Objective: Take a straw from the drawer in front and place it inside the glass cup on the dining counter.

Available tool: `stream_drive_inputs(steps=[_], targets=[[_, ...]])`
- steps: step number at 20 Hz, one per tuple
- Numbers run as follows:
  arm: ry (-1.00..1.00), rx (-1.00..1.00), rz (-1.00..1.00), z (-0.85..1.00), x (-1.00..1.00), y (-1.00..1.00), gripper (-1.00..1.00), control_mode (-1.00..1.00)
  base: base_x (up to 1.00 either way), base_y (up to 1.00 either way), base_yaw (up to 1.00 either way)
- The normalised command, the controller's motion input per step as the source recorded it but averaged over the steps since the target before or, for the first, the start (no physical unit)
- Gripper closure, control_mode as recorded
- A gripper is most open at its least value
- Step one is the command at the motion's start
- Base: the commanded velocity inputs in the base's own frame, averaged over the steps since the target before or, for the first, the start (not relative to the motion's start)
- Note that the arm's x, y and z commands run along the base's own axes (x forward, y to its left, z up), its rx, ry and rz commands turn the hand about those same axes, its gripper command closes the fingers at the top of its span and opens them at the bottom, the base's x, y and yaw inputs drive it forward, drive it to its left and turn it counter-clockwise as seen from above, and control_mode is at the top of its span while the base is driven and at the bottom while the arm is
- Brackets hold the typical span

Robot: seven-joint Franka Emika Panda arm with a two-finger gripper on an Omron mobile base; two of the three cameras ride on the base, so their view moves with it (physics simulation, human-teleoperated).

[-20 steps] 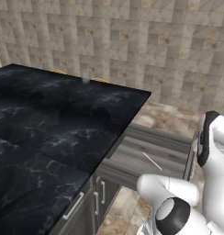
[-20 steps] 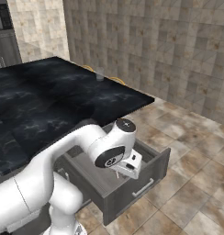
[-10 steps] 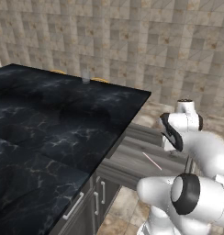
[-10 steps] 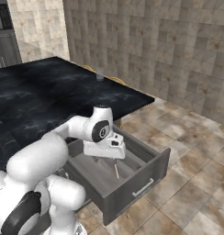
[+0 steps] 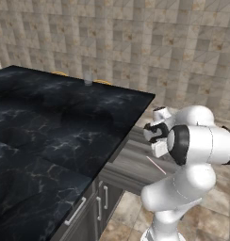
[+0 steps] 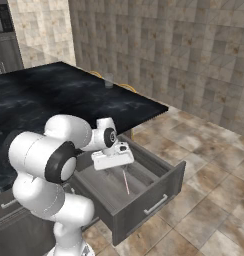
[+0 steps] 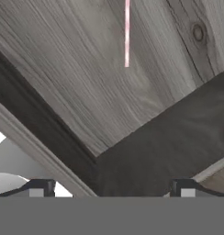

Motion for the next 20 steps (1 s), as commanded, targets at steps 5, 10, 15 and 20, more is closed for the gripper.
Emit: stream_drive_inputs(steps=[5, 10, 15, 20], targets=[[0.00, 0.07, 0.19, -0.32, 0.35, -0.02, -1.00, -1.00, 0.00, 0.00, 0.00], [0.00, 0.11, 0.11, -0.49, 0.08, 0.00, -1.00, -1.00, 0.00, 0.00, 0.00], [-0.01, 0.05, 0.05, -0.51, 0.11, 0.01, -1.00, -1.00, 0.00, 0.00, 0.00], [0.00, 0.00, 0.00, -0.30, 0.51, 0.00, -1.00, -1.00, 0.00, 0.00, 0.00]])
